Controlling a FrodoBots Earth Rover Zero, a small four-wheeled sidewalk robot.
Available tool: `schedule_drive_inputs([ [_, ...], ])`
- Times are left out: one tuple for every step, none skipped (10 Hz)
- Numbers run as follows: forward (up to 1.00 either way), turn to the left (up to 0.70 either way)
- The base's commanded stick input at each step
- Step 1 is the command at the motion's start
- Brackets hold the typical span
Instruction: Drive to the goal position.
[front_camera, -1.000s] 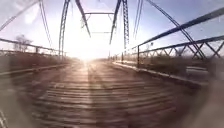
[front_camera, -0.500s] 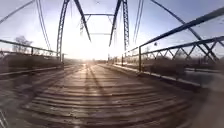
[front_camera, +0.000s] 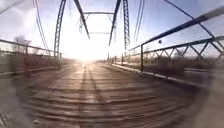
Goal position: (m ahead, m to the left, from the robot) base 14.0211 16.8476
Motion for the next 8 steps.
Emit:
schedule_drive_inputs([
  [0.7,0.0],
  [0.7,0.0],
  [0.7,0.0],
  [0.7,0.0],
  [0.7,0.0],
  [0.7,0.0],
  [0.7,0.0],
  [0.7,0.0],
])
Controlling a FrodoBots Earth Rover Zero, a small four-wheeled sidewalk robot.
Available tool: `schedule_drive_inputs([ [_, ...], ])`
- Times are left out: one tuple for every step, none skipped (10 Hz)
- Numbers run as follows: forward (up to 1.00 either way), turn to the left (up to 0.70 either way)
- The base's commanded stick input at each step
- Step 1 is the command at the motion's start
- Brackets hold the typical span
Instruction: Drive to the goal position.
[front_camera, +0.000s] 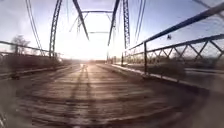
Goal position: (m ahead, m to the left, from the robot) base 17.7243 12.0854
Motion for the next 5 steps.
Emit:
schedule_drive_inputs([
  [0.7,0.0],
  [0.7,0.0],
  [0.7,0.0],
  [0.7,0.0],
  [0.7,0.0],
])
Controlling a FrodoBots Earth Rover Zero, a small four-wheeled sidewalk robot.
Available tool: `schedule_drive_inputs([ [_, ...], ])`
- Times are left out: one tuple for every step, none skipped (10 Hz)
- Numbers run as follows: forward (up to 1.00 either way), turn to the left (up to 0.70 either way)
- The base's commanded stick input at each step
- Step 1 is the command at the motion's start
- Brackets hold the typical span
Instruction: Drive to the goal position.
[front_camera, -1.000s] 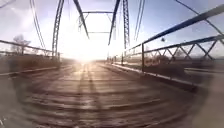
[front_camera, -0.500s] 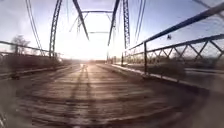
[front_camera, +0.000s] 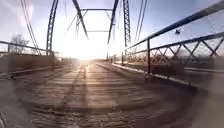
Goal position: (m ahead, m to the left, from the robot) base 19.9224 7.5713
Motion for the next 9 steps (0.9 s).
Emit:
schedule_drive_inputs([
  [0.7,0.0],
  [0.7,0.0],
  [0.7,0.0],
  [0.7,0.0],
  [0.7,0.0],
  [0.7,0.0],
  [0.7,0.0],
  [0.7,0.0],
  [0.7,0.0],
])
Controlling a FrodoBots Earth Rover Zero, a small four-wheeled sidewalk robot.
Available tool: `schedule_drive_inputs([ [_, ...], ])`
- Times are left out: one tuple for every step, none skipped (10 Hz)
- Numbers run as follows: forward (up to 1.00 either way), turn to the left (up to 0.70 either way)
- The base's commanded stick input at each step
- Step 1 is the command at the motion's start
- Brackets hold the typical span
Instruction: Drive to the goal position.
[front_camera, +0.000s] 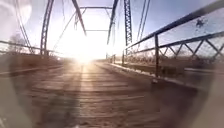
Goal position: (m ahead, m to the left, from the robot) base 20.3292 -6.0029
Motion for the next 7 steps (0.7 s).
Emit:
schedule_drive_inputs([
  [0.7,0.0],
  [0.7,0.02],
  [0.7,0.08],
  [0.7,0.13],
  [0.7,0.14],
  [0.7,0.14],
  [0.7,0.14],
])
